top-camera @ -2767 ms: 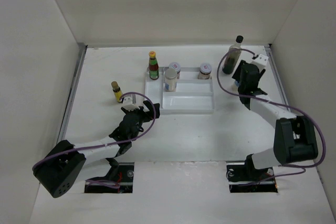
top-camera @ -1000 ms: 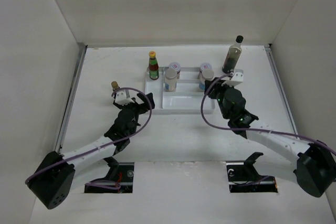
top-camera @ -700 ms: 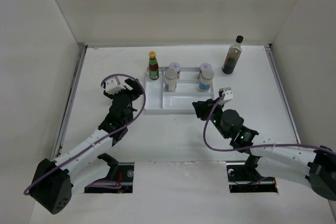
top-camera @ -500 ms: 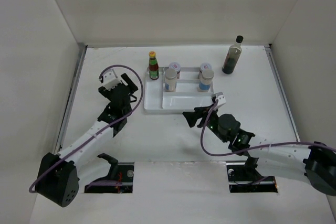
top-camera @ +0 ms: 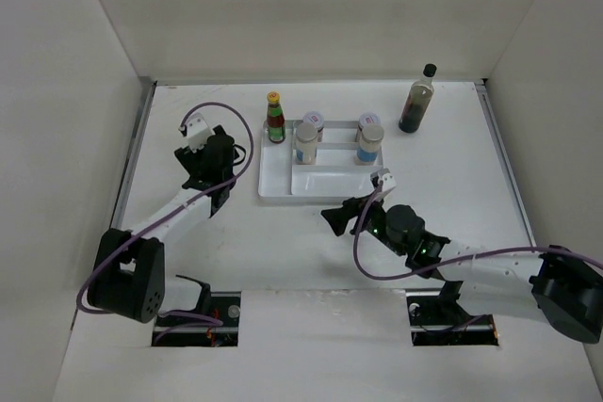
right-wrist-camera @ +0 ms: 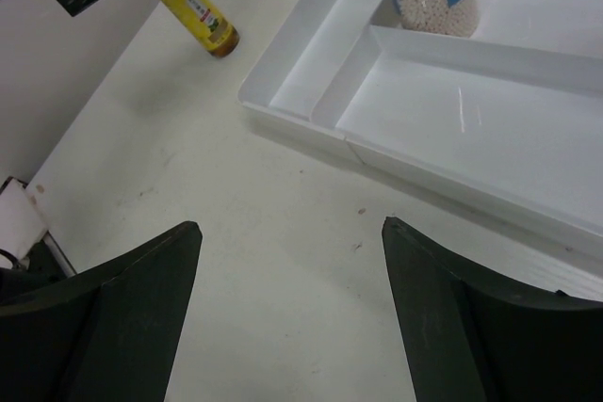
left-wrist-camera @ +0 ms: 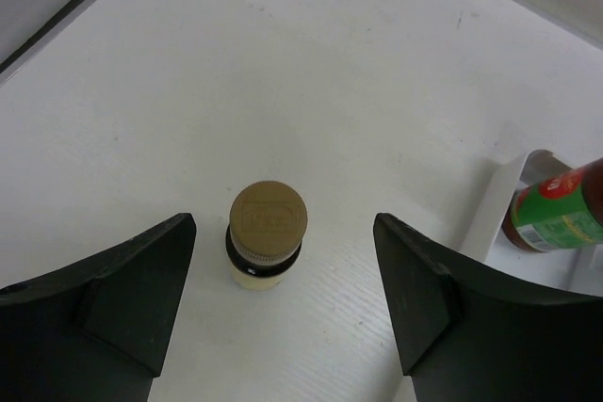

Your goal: Organize the condiment bottles

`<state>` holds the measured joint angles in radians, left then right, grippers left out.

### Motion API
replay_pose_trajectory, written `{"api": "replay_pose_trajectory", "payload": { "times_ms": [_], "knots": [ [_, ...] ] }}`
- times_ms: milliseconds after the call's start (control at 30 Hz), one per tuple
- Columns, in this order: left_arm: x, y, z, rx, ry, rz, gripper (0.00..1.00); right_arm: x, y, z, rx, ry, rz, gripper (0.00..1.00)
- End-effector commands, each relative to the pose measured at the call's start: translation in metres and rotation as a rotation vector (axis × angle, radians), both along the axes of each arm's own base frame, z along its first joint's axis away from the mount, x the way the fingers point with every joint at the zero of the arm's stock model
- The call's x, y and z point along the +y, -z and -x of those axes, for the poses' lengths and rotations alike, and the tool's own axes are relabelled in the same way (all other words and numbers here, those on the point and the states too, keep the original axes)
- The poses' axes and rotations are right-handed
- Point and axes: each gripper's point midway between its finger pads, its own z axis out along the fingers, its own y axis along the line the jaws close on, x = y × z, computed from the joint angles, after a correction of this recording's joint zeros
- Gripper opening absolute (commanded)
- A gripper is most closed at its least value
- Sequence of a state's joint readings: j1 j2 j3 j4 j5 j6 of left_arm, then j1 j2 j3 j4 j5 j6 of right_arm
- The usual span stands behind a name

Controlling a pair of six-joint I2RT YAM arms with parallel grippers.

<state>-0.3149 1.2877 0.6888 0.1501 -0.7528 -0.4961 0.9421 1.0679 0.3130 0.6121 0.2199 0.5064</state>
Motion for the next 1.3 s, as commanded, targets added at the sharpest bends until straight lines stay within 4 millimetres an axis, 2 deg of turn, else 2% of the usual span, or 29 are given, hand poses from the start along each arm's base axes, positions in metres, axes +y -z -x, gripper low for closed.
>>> {"api": "replay_pose_trajectory", "payload": {
  "times_ms": [0,67,167,300,467,567,667,800,933,1033,1100,1200,1267],
  "knots": [
    [0.002,-0.02,-0.021,-0.071,0.0,0.018,0.73,0.009,-0.021,-0.002,-0.031,-0.024,-0.075,0.85],
    [0.005,-0.016,-0.026,-0.065,-0.008,0.015,0.66,0.008,-0.017,-0.005,-0.024,-0.016,-0.069,0.85],
    [0.004,-0.011,-0.029,-0.057,-0.009,0.011,0.48,0.009,-0.017,-0.005,-0.021,-0.019,-0.068,0.86],
    [0.005,-0.015,-0.027,-0.077,-0.016,0.013,0.3,0.005,-0.009,-0.012,-0.004,0.004,-0.055,0.86],
    [0.005,-0.042,-0.012,-0.128,-0.007,-0.005,0.23,0.006,-0.008,-0.013,0.001,0.004,-0.056,0.86],
    [-0.008,-0.068,0.001,-0.161,0.034,-0.018,0.21,0.0,-0.009,-0.016,-0.003,0.028,-0.067,0.86],
    [-0.036,-0.087,0.013,-0.195,0.115,-0.003,0.21,-0.011,-0.015,-0.02,-0.021,0.067,-0.085,0.86],
    [-0.088,-0.107,0.023,-0.232,0.253,0.035,0.21,-0.021,-0.012,-0.026,-0.012,0.112,-0.094,0.86],
    [-0.144,-0.119,0.018,-0.267,0.382,0.082,0.21,-0.027,-0.008,-0.032,-0.008,0.148,-0.085,0.85],
    [-0.193,-0.12,0.014,-0.262,0.499,0.105,0.21,-0.035,-0.003,-0.037,0.003,0.185,-0.076,0.85],
    [-0.218,-0.116,0.01,-0.259,0.552,0.114,0.21,-0.038,-0.003,-0.038,0.003,0.194,-0.076,0.85],
    [-0.246,-0.109,0.006,-0.236,0.619,0.12,0.2,-0.042,-0.002,-0.042,0.004,0.209,-0.073,0.85],
    [-0.255,-0.102,0.005,-0.22,0.64,0.116,0.2,-0.042,-0.002,-0.041,0.006,0.208,-0.078,0.85]
  ]
}}
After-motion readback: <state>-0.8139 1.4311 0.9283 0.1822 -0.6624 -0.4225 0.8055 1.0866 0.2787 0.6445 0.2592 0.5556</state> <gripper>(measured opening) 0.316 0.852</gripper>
